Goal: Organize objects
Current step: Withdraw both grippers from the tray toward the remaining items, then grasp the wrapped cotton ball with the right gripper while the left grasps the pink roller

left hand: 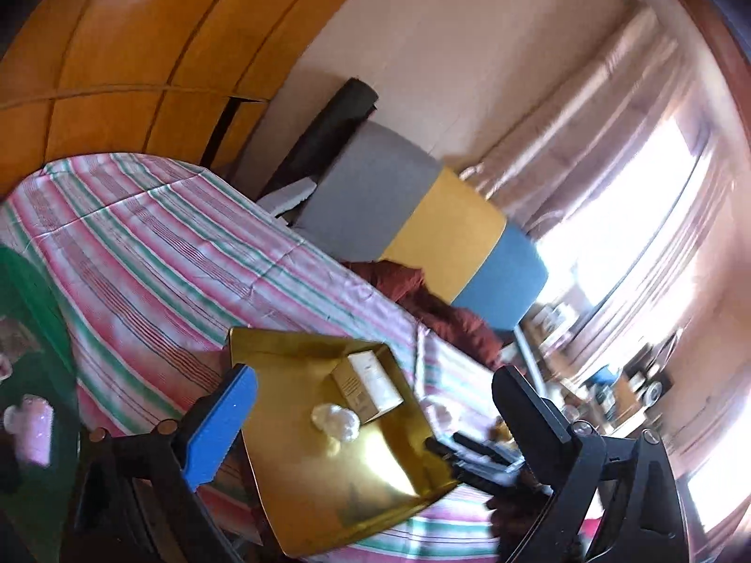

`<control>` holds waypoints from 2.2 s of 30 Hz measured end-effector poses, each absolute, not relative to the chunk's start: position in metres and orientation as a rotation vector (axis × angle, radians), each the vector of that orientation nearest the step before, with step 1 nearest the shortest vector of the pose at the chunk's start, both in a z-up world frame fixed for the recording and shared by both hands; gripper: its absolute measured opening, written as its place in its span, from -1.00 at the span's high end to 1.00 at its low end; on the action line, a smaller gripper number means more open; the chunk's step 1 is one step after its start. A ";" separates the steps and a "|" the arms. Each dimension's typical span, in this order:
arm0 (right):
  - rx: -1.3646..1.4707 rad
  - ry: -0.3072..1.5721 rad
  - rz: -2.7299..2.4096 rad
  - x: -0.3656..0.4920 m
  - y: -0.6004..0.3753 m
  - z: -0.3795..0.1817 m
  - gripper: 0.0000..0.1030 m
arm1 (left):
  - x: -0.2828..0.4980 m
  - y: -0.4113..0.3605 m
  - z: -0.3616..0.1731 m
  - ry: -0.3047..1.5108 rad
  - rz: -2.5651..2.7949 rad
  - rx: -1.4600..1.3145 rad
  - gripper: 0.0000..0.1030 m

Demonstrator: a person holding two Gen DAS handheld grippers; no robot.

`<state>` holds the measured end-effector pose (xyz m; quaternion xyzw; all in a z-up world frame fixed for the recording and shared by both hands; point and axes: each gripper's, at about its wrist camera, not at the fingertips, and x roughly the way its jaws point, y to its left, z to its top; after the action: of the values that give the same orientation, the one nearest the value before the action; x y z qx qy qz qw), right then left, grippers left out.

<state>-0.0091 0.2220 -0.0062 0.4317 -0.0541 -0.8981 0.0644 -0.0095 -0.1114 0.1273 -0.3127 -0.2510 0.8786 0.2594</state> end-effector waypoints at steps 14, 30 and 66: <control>1.230 -0.192 -2.836 0.021 0.262 0.010 -0.30 | -0.031 -0.056 0.089 -0.544 2.584 -0.996 -0.99; 1.376 -0.271 -3.035 0.040 0.357 0.001 -0.30 | -0.005 0.135 0.040 0.124 2.528 -0.933 -0.99; 1.462 -0.333 -2.868 -0.003 0.391 -0.027 -0.30 | -0.032 0.154 0.017 0.003 2.186 -1.159 -0.82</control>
<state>-0.0030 0.3912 -0.0269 0.4513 -0.1028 -0.8851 -0.0475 -0.0318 0.1538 0.0170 -0.4427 0.0011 0.8347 0.3275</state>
